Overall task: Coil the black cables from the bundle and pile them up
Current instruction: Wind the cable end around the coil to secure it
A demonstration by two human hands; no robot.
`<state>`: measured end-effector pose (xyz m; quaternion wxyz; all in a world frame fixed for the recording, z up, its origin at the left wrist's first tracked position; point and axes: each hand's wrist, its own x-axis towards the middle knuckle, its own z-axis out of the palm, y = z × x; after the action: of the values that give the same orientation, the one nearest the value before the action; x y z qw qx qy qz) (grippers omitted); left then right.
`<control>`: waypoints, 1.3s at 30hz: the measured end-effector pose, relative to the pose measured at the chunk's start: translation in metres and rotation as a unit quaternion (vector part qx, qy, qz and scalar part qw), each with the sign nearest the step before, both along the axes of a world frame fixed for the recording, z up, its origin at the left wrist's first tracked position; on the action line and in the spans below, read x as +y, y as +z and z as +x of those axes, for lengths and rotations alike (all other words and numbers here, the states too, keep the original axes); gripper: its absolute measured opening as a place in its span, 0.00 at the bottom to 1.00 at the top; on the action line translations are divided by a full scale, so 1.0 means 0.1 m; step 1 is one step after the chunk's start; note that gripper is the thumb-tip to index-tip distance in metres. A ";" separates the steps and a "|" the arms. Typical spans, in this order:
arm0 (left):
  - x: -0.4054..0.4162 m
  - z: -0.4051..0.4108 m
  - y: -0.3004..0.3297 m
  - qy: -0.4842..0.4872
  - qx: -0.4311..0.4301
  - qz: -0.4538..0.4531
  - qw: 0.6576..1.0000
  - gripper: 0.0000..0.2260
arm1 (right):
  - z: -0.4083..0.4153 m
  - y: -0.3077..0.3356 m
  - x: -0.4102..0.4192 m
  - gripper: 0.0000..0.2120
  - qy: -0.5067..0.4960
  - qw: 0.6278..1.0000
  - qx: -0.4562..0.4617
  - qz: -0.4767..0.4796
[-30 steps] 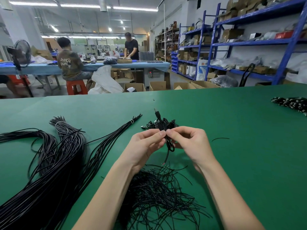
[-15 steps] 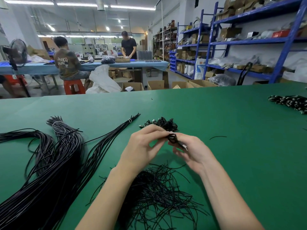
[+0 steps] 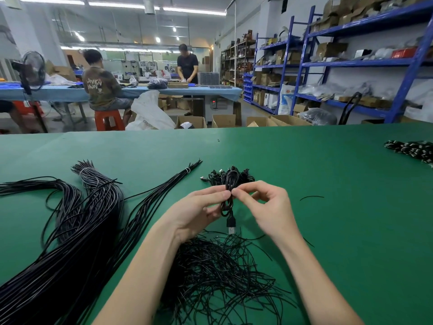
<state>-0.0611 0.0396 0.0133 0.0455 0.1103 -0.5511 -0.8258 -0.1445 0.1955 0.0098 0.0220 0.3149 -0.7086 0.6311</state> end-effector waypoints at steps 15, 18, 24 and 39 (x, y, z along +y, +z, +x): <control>-0.08 -0.01 -0.02 0.150 0.119 -0.257 0.947 0.11 | 0.08 0.00 -0.10 0.02 -0.007 0.989 -0.109 -0.096; -0.11 0.07 0.07 0.004 -0.034 -0.030 0.999 0.17 | 0.07 -0.01 -0.07 0.07 0.003 0.994 0.087 -0.072; -0.05 0.09 0.09 -0.032 -0.005 -0.054 0.998 0.10 | 0.10 -0.04 -0.08 0.07 0.020 0.993 0.115 -0.034; -0.12 0.10 0.06 0.041 0.053 -0.032 0.997 0.20 | 0.07 0.11 0.00 0.07 0.142 0.979 -0.144 -0.015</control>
<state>-0.0510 0.0275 0.0193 0.1117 0.0877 -0.5692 -0.8099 -0.1377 0.1954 0.0210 -0.1655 0.3173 -0.6432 0.6770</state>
